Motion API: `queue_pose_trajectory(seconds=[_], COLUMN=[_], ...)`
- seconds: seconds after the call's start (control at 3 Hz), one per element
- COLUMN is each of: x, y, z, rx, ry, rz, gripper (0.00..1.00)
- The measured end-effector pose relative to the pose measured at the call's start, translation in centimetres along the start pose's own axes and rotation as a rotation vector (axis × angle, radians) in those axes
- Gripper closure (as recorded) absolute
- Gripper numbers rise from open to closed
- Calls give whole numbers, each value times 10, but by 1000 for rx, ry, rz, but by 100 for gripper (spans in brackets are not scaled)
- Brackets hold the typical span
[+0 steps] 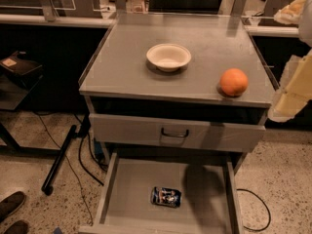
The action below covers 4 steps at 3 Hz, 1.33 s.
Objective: Pick pepsi can from middle drawer and place on counter
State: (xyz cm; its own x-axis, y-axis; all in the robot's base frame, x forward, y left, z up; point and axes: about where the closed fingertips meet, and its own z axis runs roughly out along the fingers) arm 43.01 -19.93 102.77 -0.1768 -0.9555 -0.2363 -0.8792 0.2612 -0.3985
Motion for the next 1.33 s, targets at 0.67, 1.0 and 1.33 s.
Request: queue_pose_trajectory(seconds=[0.67, 1.0, 1.33], x=[-7, -21, -35], y=[20, 59, 111], z=[13, 55, 132], rx=[-21, -90, -222], ry=[-18, -59, -73], rz=[-6, 8, 28], gripper=[0, 0, 0])
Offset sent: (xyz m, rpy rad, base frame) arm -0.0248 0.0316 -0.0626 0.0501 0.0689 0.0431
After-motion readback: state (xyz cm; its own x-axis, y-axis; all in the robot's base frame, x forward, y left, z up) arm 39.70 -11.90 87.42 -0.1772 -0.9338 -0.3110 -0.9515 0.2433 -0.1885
